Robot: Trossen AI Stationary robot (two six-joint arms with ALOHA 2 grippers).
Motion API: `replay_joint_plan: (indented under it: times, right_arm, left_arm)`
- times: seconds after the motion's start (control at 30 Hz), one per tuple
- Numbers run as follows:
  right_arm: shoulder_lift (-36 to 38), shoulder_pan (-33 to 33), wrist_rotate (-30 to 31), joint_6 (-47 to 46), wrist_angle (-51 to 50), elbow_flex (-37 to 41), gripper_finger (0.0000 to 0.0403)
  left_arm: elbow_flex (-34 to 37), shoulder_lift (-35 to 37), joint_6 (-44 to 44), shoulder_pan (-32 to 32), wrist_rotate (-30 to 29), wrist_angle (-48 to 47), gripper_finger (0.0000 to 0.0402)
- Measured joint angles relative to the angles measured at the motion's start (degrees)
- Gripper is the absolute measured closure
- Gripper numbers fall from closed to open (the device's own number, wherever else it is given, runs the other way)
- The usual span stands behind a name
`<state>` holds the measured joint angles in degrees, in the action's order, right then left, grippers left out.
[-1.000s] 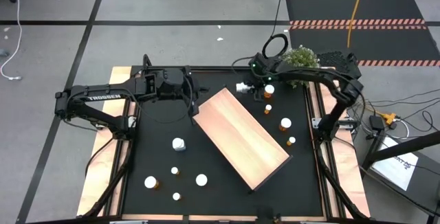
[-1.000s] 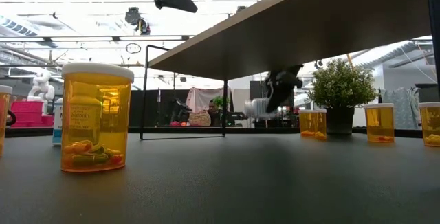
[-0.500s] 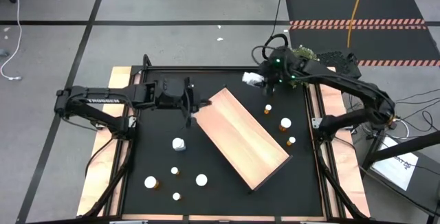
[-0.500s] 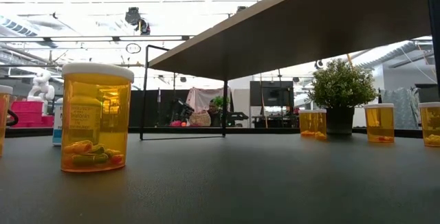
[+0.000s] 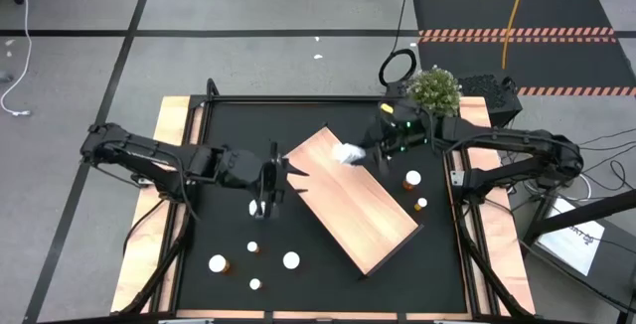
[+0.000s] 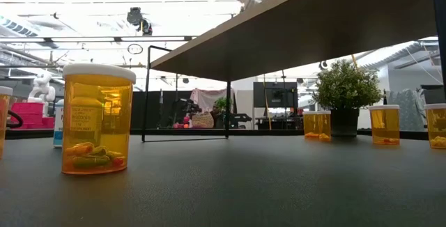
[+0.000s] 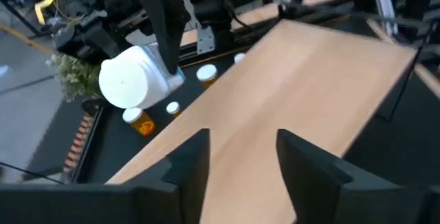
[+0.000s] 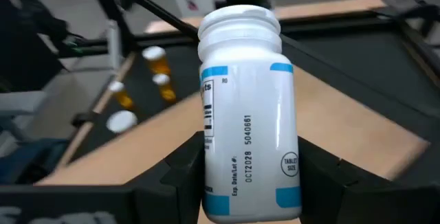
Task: Pick and place medicine bottles onto shelf by color
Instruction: Put the top white pill bottle on the shelf
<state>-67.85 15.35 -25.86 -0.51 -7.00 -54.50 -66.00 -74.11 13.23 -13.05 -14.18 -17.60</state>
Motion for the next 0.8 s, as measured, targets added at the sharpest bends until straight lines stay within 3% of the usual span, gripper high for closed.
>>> replay_joint_plan:
  times: [0.3,0.53,0.8]
  right_arm:
    - [-0.27,-4.56,-1.45,-5.45,5.45,0.78,0.0236]
    - [-1.98,-5.41,-1.66,-6.07,3.67,0.82,0.0236]
    - [-4.34,-6.19,-7.49,-6.43,3.54,0.78,0.0236]
  left_arm:
    - [-0.08,-6.41,11.76,-1.96,-8.42,15.14,0.0126]
    - [-0.44,-11.97,17.60,-1.41,-9.03,25.15,0.0044]
    - [-1.38,-13.46,20.23,-0.76,-7.10,22.84,0.0025]
